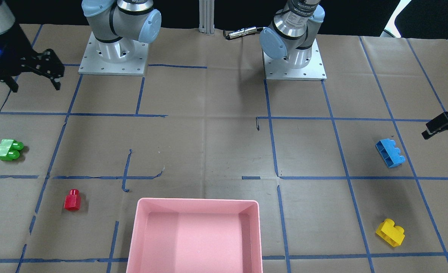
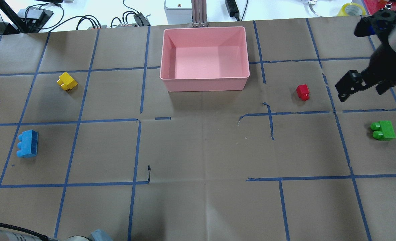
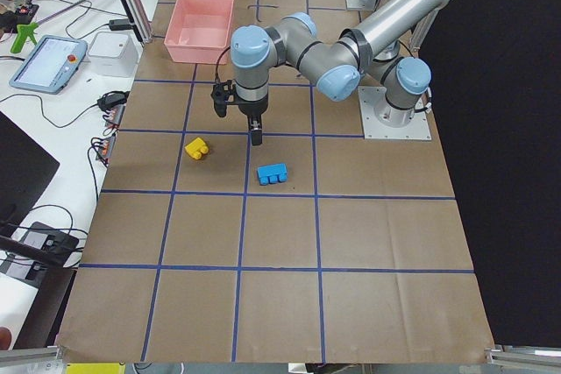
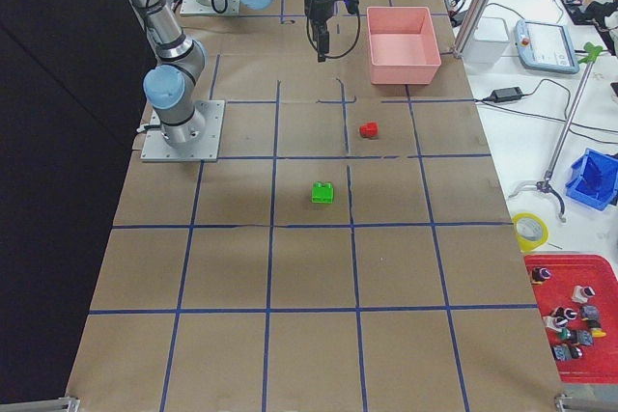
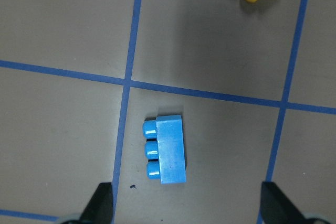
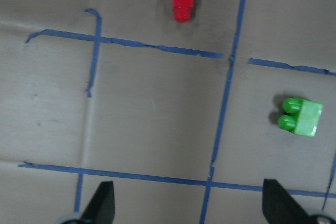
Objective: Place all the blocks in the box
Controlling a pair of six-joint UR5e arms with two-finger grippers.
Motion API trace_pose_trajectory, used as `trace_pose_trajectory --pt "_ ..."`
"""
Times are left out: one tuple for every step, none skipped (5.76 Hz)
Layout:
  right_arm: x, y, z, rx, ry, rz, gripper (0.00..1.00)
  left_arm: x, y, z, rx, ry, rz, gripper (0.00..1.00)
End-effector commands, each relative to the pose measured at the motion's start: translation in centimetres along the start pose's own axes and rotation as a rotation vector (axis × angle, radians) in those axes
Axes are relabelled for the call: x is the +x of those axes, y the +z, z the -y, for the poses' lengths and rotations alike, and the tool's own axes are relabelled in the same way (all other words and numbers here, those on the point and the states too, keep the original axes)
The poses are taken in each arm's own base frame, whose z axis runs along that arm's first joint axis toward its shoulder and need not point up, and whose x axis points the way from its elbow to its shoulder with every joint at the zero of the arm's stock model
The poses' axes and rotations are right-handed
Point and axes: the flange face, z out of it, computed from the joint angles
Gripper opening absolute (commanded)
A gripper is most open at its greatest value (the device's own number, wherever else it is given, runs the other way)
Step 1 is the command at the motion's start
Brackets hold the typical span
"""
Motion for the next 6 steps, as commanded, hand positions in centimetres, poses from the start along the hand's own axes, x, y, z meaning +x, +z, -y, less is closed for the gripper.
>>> trace_pose_trajectory --pt "9.4 2.3 -2.4 0.08 0.113 -0.071 1.0 0.2 6.6 -1.7 0.059 -0.003 0.04 0.99" --pt "10.8 5.5 -1.8 0.068 0.122 -0.062 1.0 0.4 9.6 -2.1 0.043 -0.016 0.022 0.99" --pt "12.9 9.0 -1.0 0.031 0.078 -0.036 1.0 -0.2 12.2 -1.6 0.031 -0.02 0.012 0.99" --pt "15.9 11.7 -1.3 0.001 0.074 -0.013 1.0 -3.0 15.1 -2.5 -0.008 -0.068 -0.021 0.99" --pt "18.1 14.9 -0.6 0.008 0.071 -0.012 1.0 -3.5 16.4 -2.5 -0.007 -0.082 -0.059 0.99" --pt "20.1 18.4 -0.2 0.011 0.095 0.026 1.0 -3.4 16.3 -2.4 -0.003 -0.08 -0.06 0.99"
